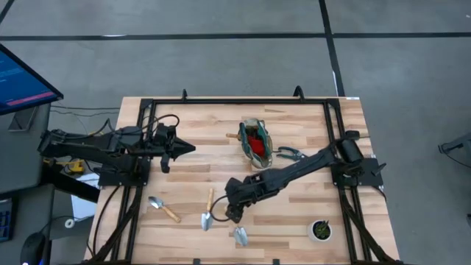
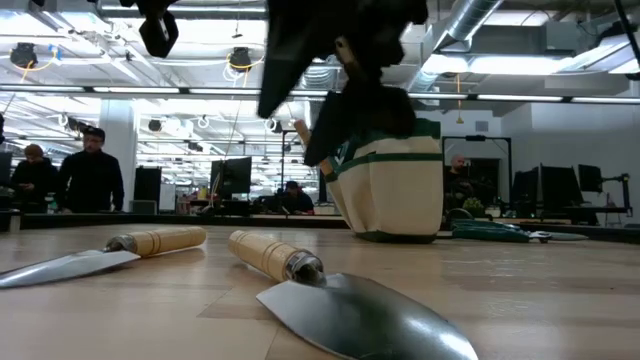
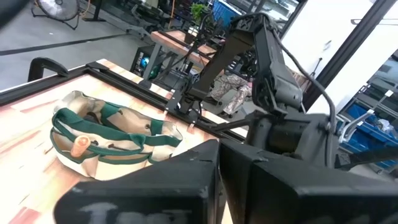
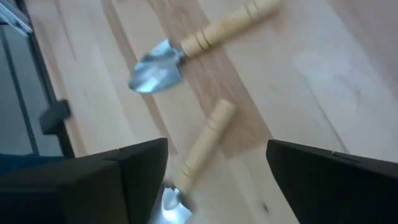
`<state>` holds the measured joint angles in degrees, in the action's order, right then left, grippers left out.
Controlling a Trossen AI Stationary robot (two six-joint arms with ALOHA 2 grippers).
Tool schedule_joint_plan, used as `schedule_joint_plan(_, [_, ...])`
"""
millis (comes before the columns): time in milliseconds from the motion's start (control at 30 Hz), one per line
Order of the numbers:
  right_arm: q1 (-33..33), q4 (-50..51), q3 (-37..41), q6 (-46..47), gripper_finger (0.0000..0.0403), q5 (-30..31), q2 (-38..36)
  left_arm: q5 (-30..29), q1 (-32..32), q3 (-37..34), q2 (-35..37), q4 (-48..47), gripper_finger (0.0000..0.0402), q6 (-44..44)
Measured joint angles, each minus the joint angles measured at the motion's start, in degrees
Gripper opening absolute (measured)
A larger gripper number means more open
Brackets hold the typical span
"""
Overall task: Pick & Place Garden tools in Gardening bag
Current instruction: Put the trowel into the gardening bag
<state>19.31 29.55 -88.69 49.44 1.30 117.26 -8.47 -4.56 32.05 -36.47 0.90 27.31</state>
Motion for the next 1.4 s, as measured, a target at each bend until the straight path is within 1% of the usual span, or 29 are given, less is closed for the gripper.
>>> schedule_joint_plan(267, [0.49,0.04,-4.03,-0.03,0.0259,-0.05,6.23,0.0,0.02,-0.02,0.0,0.02,0.0002,0.04])
schedule_joint_plan(567, [1.34,0.71,-9.66,0.95,0.0258,-2.35,14.14,0.0,0.02,-0.02,0.0,-0.02,0.0002,0.15])
schedule_joint_plan(733, [1.31,7.26,-12.86,2.81,0.0249,-4.83,16.98,0.02,0.01,-0.02,0.0,-0.02,0.0002,0.15])
schedule_joint_plan(833, [1.25,10.27,-13.24,4.28,0.0223,-5.34,17.26,0.02,0.02,-0.02,0.0,-0.04,0.0002,0.11])
schedule_joint_plan(900, [1.25,10.88,-13.2,4.46,0.0195,-5.1,17.23,0.02,0.02,-0.02,0.0,-0.02,0.0002,0.11])
schedule_joint_plan(1100, [1.06,12.01,-12.83,3.52,0.0083,-3.53,16.97,0.02,0.02,-0.02,0.0,-0.02,0.0002,0.07])
schedule_joint_plan(1167, [1.03,12.16,-12.83,3.34,0.0053,-3.5,16.95,0.02,0.02,-0.02,0.0,-0.02,0.0002,0.04])
schedule_joint_plan(1400, [0.94,12.39,-12.8,0.6,0.005,-3.06,16.65,0.02,0.02,-0.02,0.0,-0.02,0.0002,-0.02])
